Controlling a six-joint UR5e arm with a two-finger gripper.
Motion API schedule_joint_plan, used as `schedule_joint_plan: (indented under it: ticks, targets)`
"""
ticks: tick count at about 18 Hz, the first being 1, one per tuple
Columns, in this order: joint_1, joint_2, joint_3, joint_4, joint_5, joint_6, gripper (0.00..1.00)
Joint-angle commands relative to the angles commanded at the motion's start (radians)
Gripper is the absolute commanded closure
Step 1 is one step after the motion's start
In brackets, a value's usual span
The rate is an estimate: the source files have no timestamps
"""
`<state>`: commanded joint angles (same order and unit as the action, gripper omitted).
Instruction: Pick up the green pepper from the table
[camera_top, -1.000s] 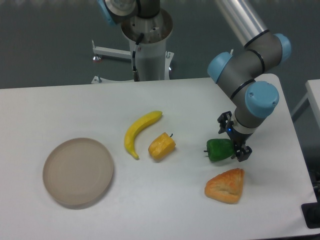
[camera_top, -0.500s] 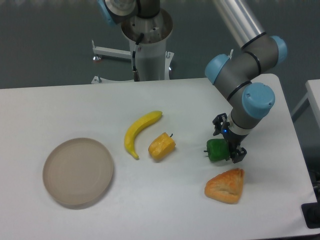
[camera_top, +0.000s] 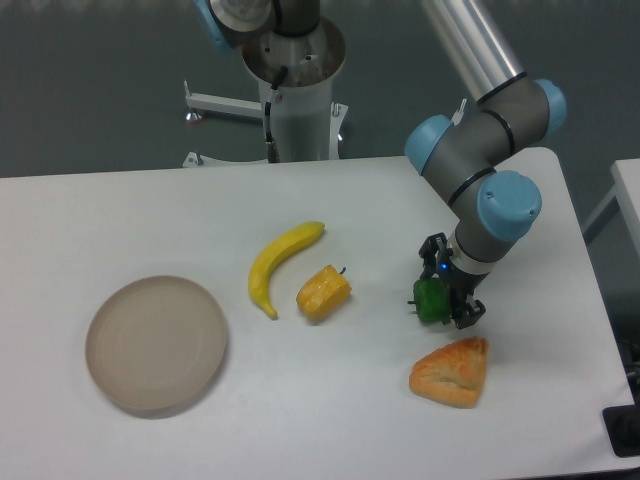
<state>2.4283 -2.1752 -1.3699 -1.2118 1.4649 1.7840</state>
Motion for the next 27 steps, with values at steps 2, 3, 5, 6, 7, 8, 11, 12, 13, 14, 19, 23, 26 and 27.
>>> schedule_joint_plan:
  ticks: [2,3,5,6,7,8,11,12,13,14,19,23,26,27]
  targets:
    - [0.002,0.000,0.003,-0.002,0.005,0.000,0.42]
    - [0.002,0.002,0.005,-0.002,0.006,0.000,0.43]
    - [0.002,0.006,0.008,-0.002,0.011,0.000,0.45]
    - [0.002,0.009,0.014,-0.003,0.015,0.000,0.45]
    - [0.002,0.014,0.021,-0.009,0.028,0.000,0.45]
    - [0.002,0.024,0.032,-0.017,0.041,-0.003,0.45]
    - [0.000,0.057,0.044,-0.031,0.075,-0.006,0.45]
    - [0.000,0.063,0.055,-0.043,0.096,-0.006,0.45]
    - [0.000,0.070,0.066,-0.057,0.116,-0.006,0.45]
    - [0.000,0.075,0.078,-0.063,0.126,-0.008,0.45]
    - [0.002,0.109,0.107,-0.071,0.127,-0.024,0.45]
    - [0.011,0.136,0.107,-0.072,0.127,-0.031,0.45]
    - [0.011,0.141,0.107,-0.072,0.126,-0.037,0.45]
    - [0.011,0.143,0.107,-0.072,0.126,-0.038,0.45]
